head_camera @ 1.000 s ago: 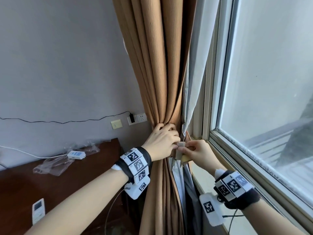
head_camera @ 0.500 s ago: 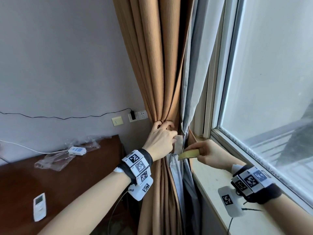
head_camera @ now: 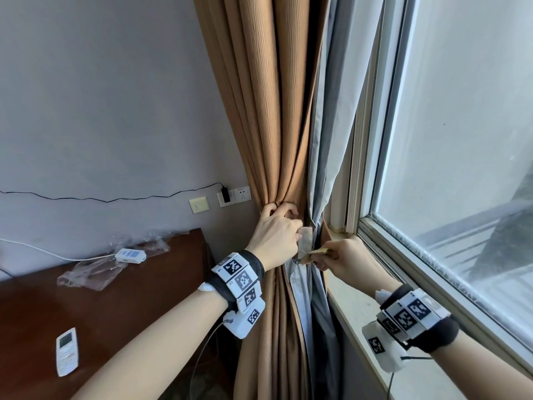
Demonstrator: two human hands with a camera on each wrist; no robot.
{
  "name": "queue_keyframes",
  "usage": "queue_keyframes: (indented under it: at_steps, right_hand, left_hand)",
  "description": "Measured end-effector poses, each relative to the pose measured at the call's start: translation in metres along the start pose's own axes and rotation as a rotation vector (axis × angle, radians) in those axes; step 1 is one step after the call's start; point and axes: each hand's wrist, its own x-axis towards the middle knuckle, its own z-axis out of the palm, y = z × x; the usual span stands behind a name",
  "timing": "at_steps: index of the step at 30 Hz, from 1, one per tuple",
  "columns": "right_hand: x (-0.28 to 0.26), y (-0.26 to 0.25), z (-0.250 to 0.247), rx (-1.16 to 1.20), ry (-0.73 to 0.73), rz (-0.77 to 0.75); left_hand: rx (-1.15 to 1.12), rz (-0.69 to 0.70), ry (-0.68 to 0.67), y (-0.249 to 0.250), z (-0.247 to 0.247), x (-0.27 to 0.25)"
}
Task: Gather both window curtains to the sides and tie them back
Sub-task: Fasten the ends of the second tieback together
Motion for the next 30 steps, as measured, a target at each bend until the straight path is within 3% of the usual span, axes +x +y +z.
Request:
queue_keyframes:
  at_steps: [6, 16, 25, 30]
  right_hand:
    - [0.013, -0.004, -0.003, -0.215, 0.027, -0.073]
    - [0.035, -0.034, -0.017, -0.644, -0.15, -0.167]
    - [0.051, -0.04, -0.021, -0.699, -0.183, -0.094]
    - [0.051, -0.041, -0.029, -0.648, -0.177, 0.024]
  left_hand:
    - [0.006, 0.005, -0.018, 0.004, -0.001, 0.002]
    - [-0.021, 0.038, -0.1, 0.005, -0.01, 0.008]
    - [-0.013, 0.071, -0.279, 0.001, -0.018, 0.014]
    - [-0.101, 0.043, -0.205, -0.005, -0.013, 0.012]
